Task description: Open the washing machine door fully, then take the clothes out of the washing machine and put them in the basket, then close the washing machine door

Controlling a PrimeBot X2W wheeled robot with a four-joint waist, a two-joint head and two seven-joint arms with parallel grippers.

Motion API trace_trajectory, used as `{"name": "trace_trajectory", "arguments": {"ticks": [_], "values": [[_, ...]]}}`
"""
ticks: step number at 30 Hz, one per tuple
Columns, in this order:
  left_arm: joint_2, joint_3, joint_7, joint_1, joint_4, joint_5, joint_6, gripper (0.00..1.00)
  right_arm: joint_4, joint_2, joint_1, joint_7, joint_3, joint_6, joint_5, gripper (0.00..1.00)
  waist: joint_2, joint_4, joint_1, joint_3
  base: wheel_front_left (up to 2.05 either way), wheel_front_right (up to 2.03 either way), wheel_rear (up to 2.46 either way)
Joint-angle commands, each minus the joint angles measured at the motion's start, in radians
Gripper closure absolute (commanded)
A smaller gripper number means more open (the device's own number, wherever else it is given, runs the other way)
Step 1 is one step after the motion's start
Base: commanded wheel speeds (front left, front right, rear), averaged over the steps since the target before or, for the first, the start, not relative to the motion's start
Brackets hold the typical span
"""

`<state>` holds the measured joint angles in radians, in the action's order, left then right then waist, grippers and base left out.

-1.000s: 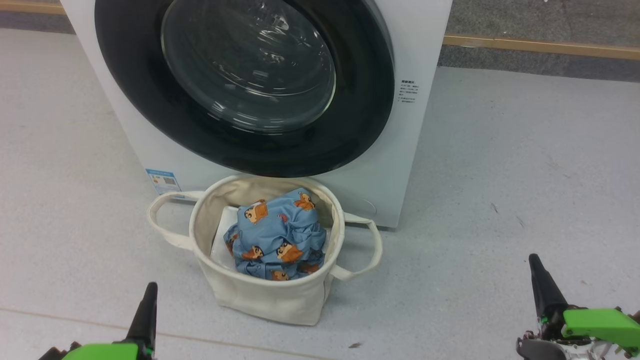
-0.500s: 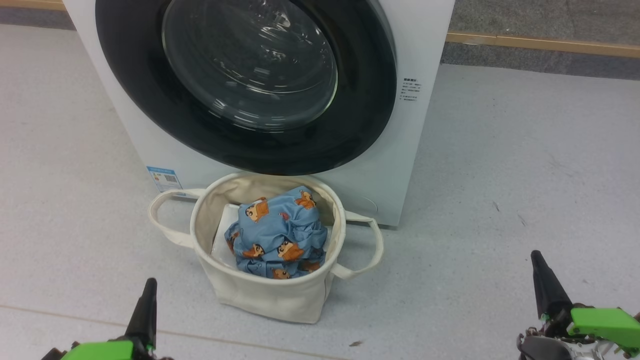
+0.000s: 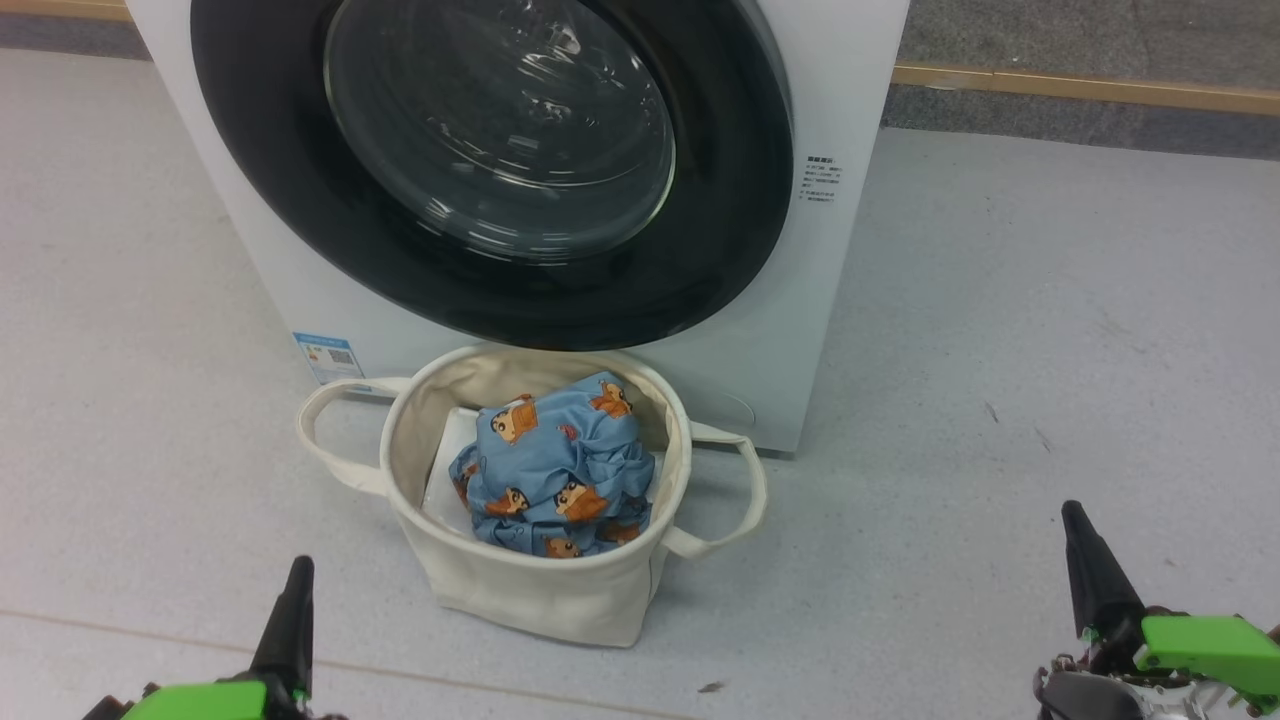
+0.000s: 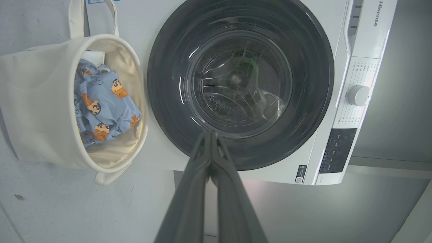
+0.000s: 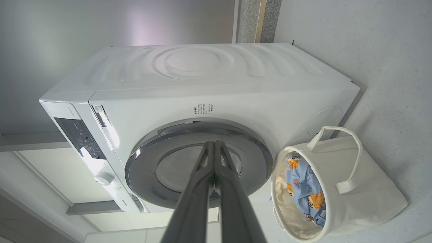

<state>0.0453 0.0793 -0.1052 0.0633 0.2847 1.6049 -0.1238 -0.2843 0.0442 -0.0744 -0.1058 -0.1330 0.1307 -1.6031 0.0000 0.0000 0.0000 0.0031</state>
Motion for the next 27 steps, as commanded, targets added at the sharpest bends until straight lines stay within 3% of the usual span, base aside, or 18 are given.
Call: {"name": "trace_trajectory", "arguments": {"ticks": [1,27], "values": [[0.005,0.035,-0.008,0.045,-0.039,0.004,-0.007,1.0,0.039,0.006,-0.034,-0.008,0.019,0.0,-0.005,1.0,0.0,0.0,0.0,0.0,0.0,0.0,0.0],[0.005,0.035,-0.008,0.045,-0.039,0.004,-0.007,1.0,0.04,0.006,-0.034,-0.008,0.019,0.0,-0.005,1.0,0.0,0.0,0.0,0.0,0.0,0.0,0.0]]}}
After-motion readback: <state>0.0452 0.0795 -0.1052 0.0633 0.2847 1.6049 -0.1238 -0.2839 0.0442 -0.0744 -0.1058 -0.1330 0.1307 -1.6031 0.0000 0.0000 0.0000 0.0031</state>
